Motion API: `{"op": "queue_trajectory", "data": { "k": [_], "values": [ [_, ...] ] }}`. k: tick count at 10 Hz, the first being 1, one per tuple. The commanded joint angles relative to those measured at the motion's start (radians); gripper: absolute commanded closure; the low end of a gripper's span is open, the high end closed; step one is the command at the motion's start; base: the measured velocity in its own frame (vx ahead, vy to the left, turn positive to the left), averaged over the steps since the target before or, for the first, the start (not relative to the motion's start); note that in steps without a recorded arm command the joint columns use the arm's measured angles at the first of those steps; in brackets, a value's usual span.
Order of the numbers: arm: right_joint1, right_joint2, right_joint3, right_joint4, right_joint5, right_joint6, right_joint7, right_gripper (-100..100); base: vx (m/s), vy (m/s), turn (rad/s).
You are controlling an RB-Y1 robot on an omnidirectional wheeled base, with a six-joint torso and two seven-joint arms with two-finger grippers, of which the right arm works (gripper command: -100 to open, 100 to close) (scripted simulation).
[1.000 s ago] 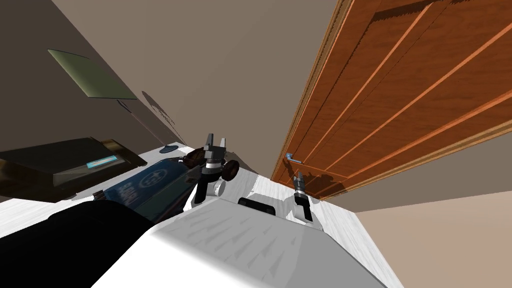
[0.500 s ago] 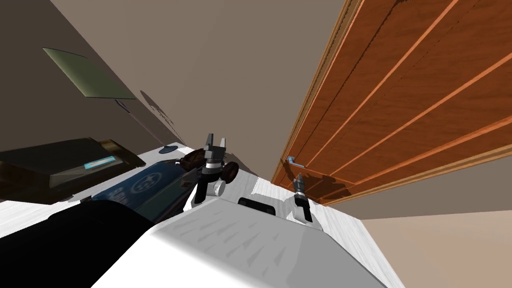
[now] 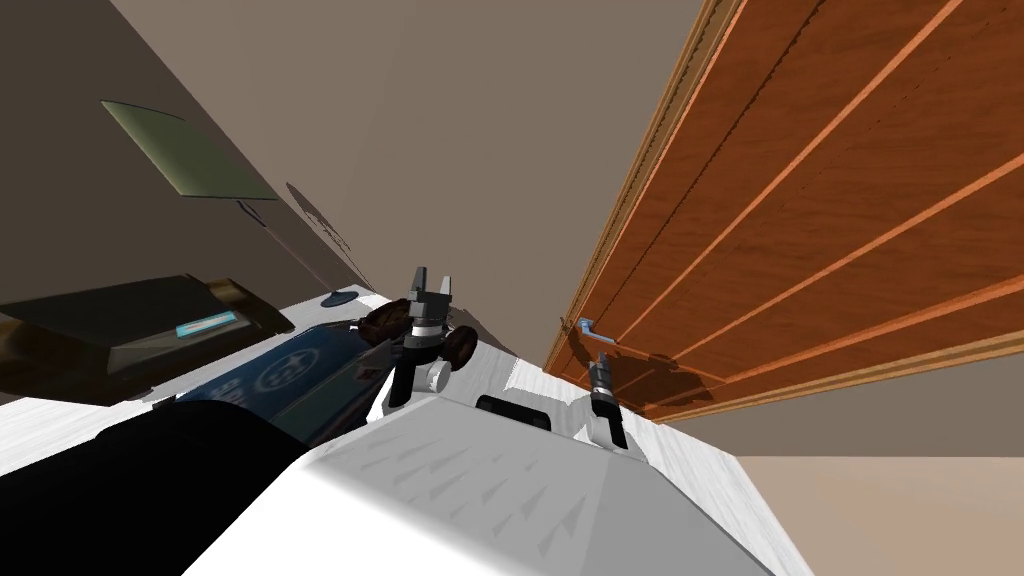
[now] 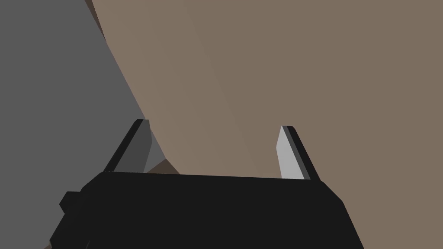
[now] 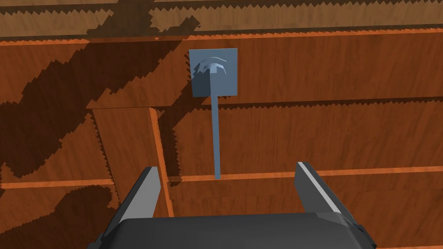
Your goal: Pull the door open
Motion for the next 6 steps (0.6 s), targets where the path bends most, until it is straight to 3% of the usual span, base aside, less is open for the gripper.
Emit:
{"op": "queue_trajectory", "data": {
  "k": [1, 6],
  "values": [
    [0.006, -0.013, -0.007, 0.006, -0.005, -0.008, -0.013, -100, 0.209, 0.028, 0.108],
    [0.040, -0.076, -0.037, 0.047, -0.028, -0.053, -0.066, -100, 0.200, 0.014, 0.119]
  ]
}}
